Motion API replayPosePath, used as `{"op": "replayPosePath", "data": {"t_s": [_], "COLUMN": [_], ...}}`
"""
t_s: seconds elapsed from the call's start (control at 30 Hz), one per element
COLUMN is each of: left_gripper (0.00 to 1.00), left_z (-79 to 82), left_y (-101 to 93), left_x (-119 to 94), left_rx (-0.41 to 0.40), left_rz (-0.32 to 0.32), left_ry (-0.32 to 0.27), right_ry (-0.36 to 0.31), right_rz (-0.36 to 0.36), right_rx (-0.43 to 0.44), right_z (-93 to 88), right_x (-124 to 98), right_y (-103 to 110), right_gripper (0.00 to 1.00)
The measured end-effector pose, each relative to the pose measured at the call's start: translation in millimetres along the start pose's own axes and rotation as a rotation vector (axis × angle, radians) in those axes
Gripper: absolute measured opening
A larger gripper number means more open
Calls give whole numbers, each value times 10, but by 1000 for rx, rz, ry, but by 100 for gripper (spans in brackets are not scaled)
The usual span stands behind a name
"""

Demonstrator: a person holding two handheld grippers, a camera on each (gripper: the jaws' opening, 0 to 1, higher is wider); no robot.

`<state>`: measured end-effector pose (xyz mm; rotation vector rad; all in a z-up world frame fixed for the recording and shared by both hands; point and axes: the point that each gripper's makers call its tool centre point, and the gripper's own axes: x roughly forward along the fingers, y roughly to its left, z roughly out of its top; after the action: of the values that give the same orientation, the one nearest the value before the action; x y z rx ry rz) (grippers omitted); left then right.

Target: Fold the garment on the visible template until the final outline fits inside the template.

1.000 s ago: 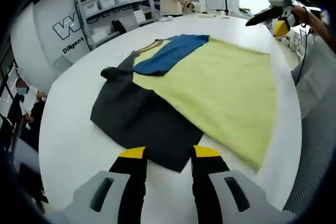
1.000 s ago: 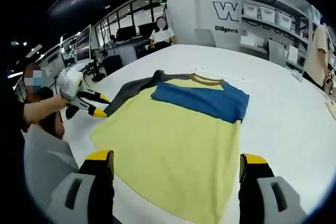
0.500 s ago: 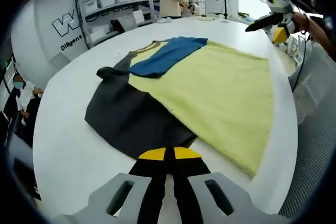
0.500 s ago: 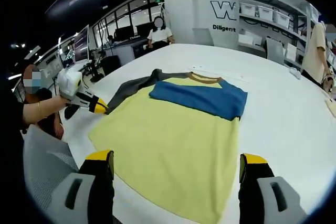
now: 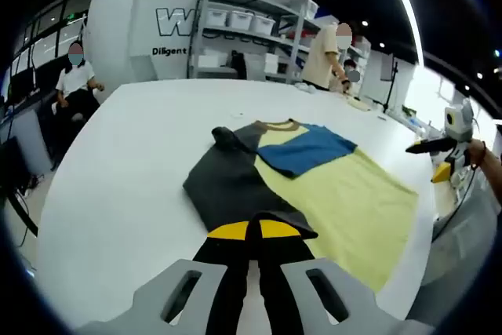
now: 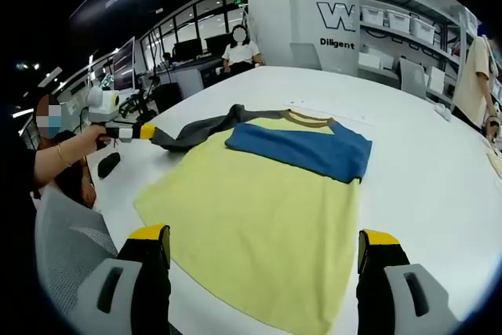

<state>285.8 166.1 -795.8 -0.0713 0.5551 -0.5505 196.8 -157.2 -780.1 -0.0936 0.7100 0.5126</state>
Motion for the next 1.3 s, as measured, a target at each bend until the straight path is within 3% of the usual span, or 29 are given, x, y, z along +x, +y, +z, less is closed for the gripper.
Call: {"op": "replayPosePath", "data": {"t_s": [0.37,0.47,0.67,0.9,0.97,1.13,1.3], "left_gripper": [0,0,0,0,0,0,0], "left_z": [228,251,349,398,428,482,440], "left_y": [345,546,758,998,1151,1374,1595], "left_x": [-94,-118,-146,-172,-202,-192,-189], "left_rx": [-40,-49,-71,-43,62,10,13], "left_rz": [105,179,246,307,370,400,444], "left_ry": [-50,-27,-54,-29,6,-9,30], "right_ry": [0,0,-9,-11,-13,-5,-3], "right_rz": [1,-3,6,13,15,8,0], "right_rx": [-4,-6,-11,-20,-17,-23,-28], "right_z": [-3,-2,30,60,66,56,83], "right_x": [-3,-9,-33,-40,-39,-51,-88], "right_y": [10,7,31,29,29,8,6], "right_gripper": [99,99,99,99,99,99,99]}}
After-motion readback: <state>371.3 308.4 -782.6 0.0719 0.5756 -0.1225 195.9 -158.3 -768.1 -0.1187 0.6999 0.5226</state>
